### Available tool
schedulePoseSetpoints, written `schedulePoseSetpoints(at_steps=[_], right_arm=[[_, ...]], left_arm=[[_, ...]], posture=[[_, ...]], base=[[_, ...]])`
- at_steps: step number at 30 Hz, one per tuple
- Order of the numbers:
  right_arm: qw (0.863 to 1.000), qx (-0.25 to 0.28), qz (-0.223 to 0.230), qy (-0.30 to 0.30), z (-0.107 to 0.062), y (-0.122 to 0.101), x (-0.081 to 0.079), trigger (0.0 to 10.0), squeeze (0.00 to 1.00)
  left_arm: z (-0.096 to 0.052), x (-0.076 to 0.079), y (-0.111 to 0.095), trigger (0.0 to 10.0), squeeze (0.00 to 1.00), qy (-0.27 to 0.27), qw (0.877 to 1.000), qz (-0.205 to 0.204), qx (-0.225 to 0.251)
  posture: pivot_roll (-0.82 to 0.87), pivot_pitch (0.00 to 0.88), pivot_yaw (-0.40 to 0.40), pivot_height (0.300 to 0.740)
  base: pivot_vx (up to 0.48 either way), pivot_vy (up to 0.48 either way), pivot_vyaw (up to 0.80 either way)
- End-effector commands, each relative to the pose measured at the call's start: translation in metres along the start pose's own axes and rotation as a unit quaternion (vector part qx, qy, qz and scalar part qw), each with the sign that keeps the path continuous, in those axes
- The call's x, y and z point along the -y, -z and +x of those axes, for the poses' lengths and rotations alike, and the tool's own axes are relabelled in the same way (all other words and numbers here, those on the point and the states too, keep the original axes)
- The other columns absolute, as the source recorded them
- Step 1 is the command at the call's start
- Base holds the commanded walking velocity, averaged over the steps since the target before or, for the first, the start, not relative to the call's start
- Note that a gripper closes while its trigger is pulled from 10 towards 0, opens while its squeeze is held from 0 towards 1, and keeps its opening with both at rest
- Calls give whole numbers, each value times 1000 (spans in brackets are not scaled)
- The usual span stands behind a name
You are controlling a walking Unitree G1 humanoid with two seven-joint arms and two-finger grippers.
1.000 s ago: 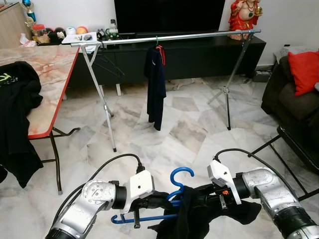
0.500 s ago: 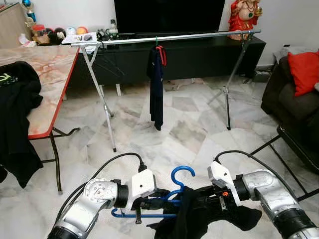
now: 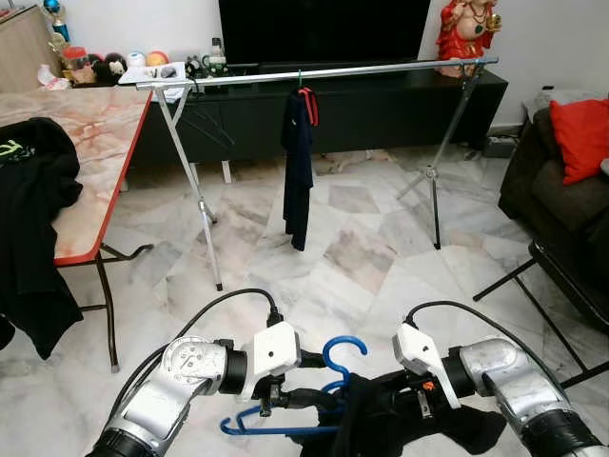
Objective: Hang hanger
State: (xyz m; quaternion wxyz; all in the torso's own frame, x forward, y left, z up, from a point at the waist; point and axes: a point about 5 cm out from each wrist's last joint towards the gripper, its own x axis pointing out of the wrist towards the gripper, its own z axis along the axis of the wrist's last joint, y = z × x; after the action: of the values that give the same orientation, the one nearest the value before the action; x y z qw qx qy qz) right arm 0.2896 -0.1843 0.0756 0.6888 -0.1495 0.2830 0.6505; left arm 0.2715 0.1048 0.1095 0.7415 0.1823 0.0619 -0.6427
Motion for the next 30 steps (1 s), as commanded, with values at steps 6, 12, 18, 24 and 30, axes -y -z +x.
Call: schedulePoseSetpoints(at_steps=[6,12,18,24,30], right_arm=[[997,-38,29,58,-6,27,-2,0,0],[991,-21,59,119,-11,37,1,0,0],[975,30,80,203,-9,32,11,0,0],[953,80,109,271,-1,29,18,824,0],[873,133,222,413,5,44,24,10000,0]], left_arm=[[-18,-12,3,10000,1000,-49,999,-6,-8],[-33,-21,13,10000,1000,-168,985,-34,10],[-44,-28,37,10000,0,-336,938,-80,16],[-54,-25,64,10000,0,-468,868,-164,30],[-66,-13,98,10000,0,-552,803,-227,-5]], posture=[[43,29,3,740],[43,28,2,740],[52,39,4,740],[55,46,4,740],[58,59,5,740]], base=[[0,0,0],[0,0,0],[0,0,0],[0,0,0],[0,0,0]])
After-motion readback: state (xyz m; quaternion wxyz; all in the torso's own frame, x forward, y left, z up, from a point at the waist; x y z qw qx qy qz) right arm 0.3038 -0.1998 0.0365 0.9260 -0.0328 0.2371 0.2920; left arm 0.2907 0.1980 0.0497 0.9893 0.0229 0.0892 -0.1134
